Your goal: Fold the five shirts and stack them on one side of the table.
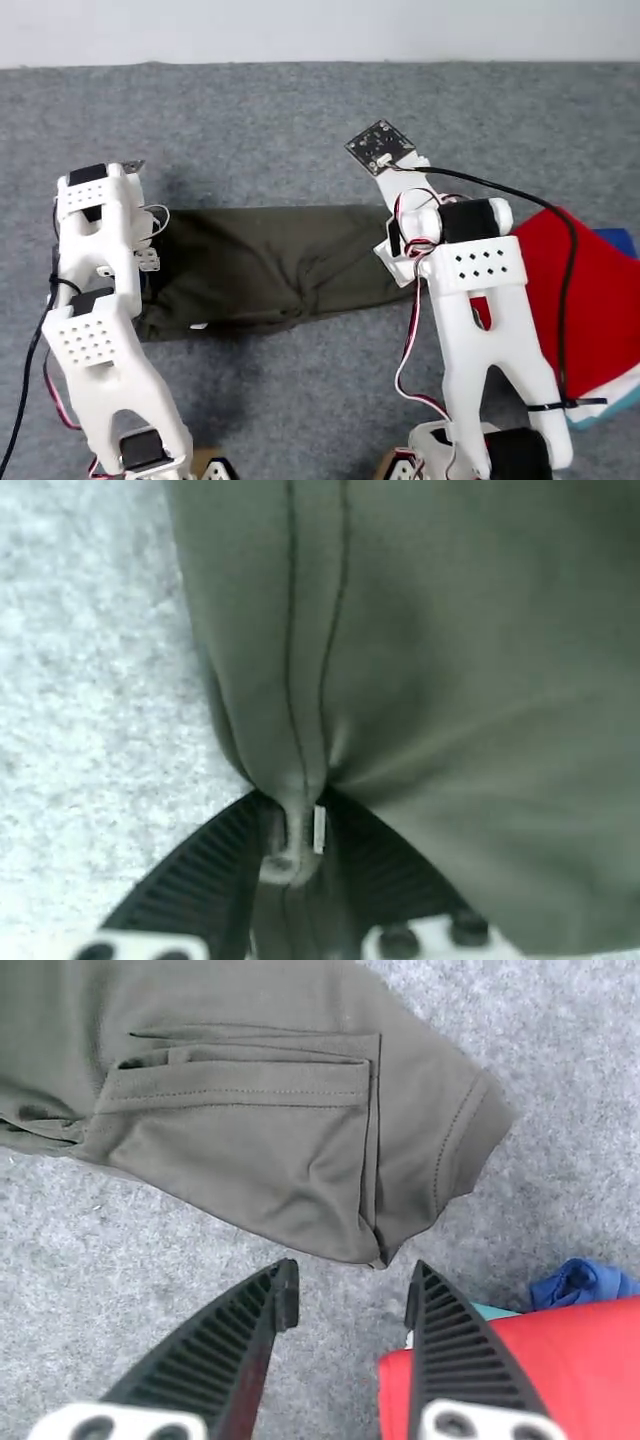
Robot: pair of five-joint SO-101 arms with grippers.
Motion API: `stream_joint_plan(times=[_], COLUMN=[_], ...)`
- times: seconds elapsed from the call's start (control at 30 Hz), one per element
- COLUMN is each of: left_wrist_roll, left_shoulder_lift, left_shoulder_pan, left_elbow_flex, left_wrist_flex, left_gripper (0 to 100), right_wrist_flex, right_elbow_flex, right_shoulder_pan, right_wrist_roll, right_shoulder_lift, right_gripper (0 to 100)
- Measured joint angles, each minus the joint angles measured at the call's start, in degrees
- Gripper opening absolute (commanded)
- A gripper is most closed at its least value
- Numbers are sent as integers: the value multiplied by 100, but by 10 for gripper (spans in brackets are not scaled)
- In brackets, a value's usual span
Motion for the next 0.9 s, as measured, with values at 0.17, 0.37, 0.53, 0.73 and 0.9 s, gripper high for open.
stream_joint_plan(times=[0.17, 0.37, 0.53, 0.73, 0.9], left_wrist_roll=[0, -9, -123, -158, -158], left_shoulder_lift=[26, -343, -985, -1459, -1679], left_shoulder_pan=[-9, -141, -334, -343, 510], left_elbow_flex=[-413, -589, -589, -589, -589], left_wrist_flex=[387, 545, 554, 554, 554], left_gripper=[12, 12, 12, 12, 12], right_wrist_flex=[0, 0, 0, 0, 0], right_elbow_flex=[0, 0, 0, 0, 0], right_shoulder_pan=[35, 26, 18, 35, 97], right_wrist_roll=[0, 0, 0, 0, 0], right_shoulder_lift=[0, 0, 0, 0, 0], right_gripper=[180, 180, 180, 180, 180])
